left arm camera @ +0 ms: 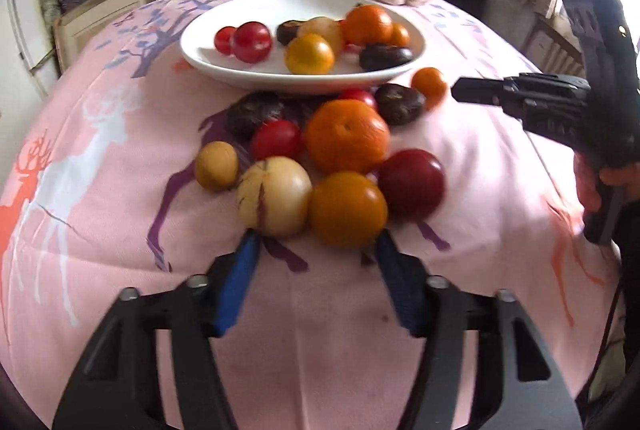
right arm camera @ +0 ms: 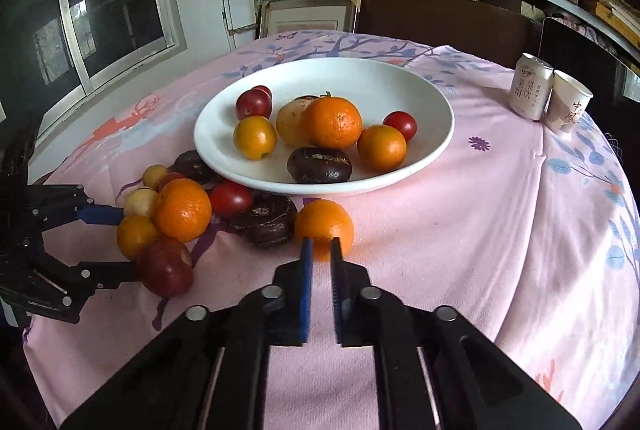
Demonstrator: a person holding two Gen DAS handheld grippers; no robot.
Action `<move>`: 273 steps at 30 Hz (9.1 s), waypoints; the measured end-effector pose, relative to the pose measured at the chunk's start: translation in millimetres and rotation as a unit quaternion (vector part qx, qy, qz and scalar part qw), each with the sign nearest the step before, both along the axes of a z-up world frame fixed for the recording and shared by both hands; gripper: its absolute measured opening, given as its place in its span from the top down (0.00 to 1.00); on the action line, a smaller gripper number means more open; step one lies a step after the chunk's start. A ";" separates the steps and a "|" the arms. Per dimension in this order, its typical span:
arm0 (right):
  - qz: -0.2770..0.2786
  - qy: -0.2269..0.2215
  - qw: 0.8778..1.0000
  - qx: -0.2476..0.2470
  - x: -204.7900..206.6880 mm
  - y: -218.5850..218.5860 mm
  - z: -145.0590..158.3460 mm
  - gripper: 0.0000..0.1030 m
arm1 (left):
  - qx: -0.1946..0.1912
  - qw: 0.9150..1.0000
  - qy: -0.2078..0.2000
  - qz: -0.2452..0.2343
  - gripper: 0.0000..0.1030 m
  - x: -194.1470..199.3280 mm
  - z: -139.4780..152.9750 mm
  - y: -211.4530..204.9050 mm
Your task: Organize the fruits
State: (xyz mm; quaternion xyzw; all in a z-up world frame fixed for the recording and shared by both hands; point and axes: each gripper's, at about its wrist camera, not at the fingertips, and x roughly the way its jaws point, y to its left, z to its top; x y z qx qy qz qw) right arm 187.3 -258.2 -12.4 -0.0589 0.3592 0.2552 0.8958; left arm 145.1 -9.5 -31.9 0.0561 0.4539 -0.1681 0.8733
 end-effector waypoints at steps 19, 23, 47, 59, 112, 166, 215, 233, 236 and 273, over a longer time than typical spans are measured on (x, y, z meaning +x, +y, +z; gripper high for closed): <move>0.019 0.017 1.000 -0.003 13.4 6.8 4.2 0.35 | -0.070 0.997 0.018 -0.013 0.22 -0.9 1.1 -10.5; 0.023 0.070 0.997 0.013 35.7 13.1 -10.0 0.49 | -0.100 0.995 0.025 -0.005 0.46 2.1 2.3 -4.9; -0.025 -0.004 0.995 0.100 11.8 -11.7 48.5 0.69 | -0.124 0.992 -0.025 -0.012 0.92 -2.8 45.9 13.7; -0.038 0.021 0.993 0.111 5.1 -17.3 20.5 0.69 | -0.032 0.998 -0.035 -0.029 0.37 -43.8 28.0 14.5; -0.014 -0.035 0.998 0.055 8.8 26.5 52.2 0.14 | -0.094 0.990 -0.104 0.034 0.09 87.7 78.9 45.8; -0.080 -0.092 0.992 0.015 77.5 20.5 62.2 0.05 | -0.094 0.986 -0.120 0.067 0.05 153.7 72.2 36.4; -0.057 -0.071 0.996 -0.005 89.1 60.7 70.3 0.13 | -0.065 0.986 -0.128 0.082 0.09 160.1 68.5 28.3; -0.060 0.020 0.994 -0.095 -3.0 49.1 12.5 0.05 | -0.001 0.996 -0.091 0.024 0.07 42.4 37.8 23.5; -0.063 0.034 0.992 -0.100 6.4 53.3 -3.4 0.06 | 0.020 0.996 -0.086 0.007 0.07 31.6 25.3 11.5; -0.043 -0.044 0.998 0.016 99.0 41.8 61.9 0.12 | -0.046 0.989 -0.087 0.108 0.04 167.6 63.5 25.4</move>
